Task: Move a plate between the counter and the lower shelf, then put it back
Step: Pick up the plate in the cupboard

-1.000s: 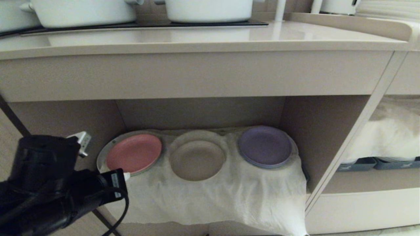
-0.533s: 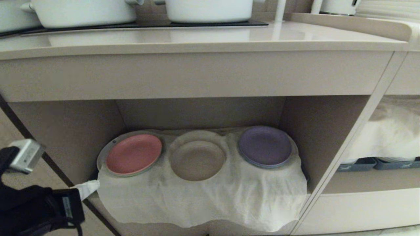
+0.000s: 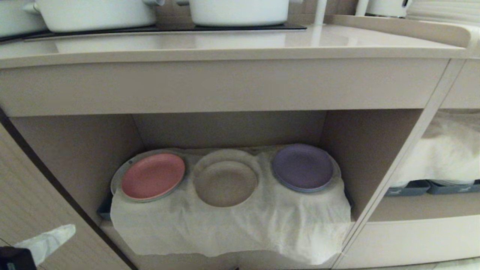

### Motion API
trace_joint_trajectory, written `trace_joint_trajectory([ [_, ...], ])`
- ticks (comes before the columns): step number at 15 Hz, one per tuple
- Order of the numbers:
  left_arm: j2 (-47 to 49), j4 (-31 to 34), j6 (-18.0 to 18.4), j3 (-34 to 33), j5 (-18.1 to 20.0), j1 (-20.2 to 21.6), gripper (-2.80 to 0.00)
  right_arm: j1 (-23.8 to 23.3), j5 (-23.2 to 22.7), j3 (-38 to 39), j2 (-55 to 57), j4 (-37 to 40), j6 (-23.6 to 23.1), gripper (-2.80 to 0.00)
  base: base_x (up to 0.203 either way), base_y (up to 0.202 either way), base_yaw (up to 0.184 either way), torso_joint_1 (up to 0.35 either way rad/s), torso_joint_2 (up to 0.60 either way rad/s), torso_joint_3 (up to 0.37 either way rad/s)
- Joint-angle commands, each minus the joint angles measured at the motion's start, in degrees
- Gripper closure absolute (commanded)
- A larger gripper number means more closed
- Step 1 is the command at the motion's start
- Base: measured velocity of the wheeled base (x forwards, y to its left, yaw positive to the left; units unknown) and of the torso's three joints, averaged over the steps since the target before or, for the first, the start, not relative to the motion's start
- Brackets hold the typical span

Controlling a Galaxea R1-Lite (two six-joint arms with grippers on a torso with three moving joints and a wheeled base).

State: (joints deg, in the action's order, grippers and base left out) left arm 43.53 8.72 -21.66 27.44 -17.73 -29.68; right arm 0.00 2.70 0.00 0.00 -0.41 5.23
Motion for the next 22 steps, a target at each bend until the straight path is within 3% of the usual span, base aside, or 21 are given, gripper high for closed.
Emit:
trace_joint_trajectory([
  [1,-1.25,0.07,-0.13,-0.12,-0.12,-0.02,0.00,0.00,0.07,0.00,0.00,-0.02,0.04,0.00,0.000,0.000,0.000,0.000,0.00,0.000],
  [5,-2.99,0.07,-0.06,-0.55,-0.12,-0.02,0.00,0.00,0.02,0.00,0.00,-0.02,0.04,0.00,0.000,0.000,0.000,0.000,0.00,0.000],
  [7,-5.27,0.12,2.01,-0.76,-0.45,-0.04,0.00,0.00,0.02,0.00,0.00,-0.02,0.04,0.00,0.000,0.000,0.000,0.000,0.00,0.000],
  [8,-7.06,0.09,4.65,-2.08,-1.37,-0.39,0.00,0.00,0.02,0.00,0.00,-0.02,0.04,0.00,0.000,0.000,0.000,0.000,0.00,0.000],
  [10,-10.39,-0.44,13.56,-5.78,-2.62,0.40,0.00,0.00,0.02,0.00,0.00,-0.02,0.04,0.00,0.000,0.000,0.000,0.000,0.00,0.000],
  [11,-12.34,-2.19,19.66,-9.50,-2.15,3.24,0.00,0.00,0.02,0.00,0.00,-0.02,0.04,0.00,0.000,0.000,0.000,0.000,0.00,0.000],
  [13,-16.29,-10.19,26.71,-16.99,4.06,11.35,0.00,0.00,0.02,0.00,0.00,-0.02,0.04,0.00,0.000,0.000,0.000,0.000,0.00,0.000],
  [14,-18.17,-14.14,28.88,-20.03,9.63,15.54,0.00,0.00,0.02,0.00,0.00,-0.02,0.04,0.00,0.000,0.000,0.000,0.000,0.00,0.000],
  [16,-22.85,-17.51,31.58,-23.40,17.25,21.58,0.00,0.00,0.02,0.00,0.05,-0.02,0.04,0.00,0.000,0.000,0.000,0.000,0.00,0.000],
  [18,-27.11,-18.59,32.79,-26.03,20.14,24.95,0.00,0.00,0.02,0.00,0.00,-0.02,0.04,0.00,0.000,0.000,0.000,0.000,0.00,0.000],
  [22,-27.27,-21.12,32.56,-27.44,20.54,25.38,0.00,0.00,0.02,0.00,0.00,-0.02,0.04,0.00,0.000,0.000,0.000,0.000,0.00,0.000],
])
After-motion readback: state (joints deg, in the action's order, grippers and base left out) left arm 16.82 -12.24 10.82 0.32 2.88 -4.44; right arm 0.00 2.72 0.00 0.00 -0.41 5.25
